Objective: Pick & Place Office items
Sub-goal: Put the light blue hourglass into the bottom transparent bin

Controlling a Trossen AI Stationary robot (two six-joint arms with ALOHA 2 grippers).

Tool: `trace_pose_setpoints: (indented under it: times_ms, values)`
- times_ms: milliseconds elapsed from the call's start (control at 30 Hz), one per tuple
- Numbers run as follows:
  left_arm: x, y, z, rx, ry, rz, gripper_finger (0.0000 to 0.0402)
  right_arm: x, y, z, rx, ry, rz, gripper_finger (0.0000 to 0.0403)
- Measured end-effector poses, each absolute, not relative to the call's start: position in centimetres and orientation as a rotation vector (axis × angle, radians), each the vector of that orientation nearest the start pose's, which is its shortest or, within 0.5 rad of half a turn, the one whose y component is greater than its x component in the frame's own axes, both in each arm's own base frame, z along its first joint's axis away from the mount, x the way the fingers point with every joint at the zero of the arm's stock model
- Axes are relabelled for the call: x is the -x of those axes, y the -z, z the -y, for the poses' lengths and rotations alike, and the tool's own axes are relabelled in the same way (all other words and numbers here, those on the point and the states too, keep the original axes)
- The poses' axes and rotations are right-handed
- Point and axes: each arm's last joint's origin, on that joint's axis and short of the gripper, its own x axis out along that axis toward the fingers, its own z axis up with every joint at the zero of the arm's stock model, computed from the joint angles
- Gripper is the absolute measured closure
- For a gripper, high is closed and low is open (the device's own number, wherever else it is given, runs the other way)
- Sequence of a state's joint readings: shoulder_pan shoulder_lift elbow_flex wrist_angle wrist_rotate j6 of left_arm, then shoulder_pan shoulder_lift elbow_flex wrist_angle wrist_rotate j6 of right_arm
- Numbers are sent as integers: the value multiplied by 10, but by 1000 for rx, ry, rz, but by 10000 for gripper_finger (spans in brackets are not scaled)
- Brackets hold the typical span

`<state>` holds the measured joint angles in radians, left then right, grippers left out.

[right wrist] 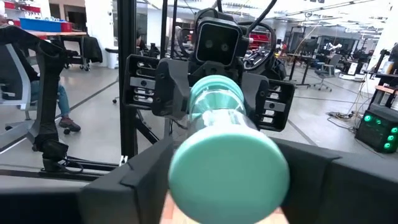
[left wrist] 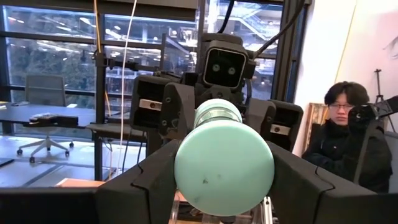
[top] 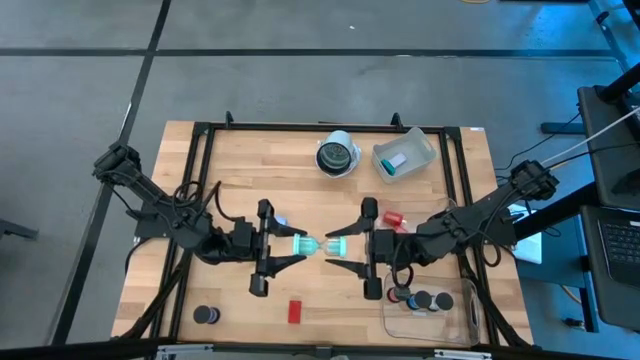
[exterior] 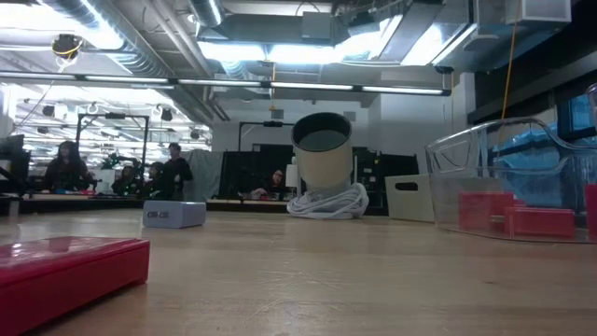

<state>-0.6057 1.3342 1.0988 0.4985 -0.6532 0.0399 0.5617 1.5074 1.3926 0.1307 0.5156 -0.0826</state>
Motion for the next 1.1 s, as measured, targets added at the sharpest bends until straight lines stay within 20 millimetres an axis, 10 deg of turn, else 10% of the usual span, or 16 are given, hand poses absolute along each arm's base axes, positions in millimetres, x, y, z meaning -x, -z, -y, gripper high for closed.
trace_pose_setpoints:
  times_ms: [733, 1100]
  values:
    - [-255, -385, 155, 100, -40, 208, 132, -303, -398, -172, -6, 5, 11, 209]
    - [-246, -359, 154, 65, -260, -46, 106, -260, -381, -142, -418, 157, -397, 209]
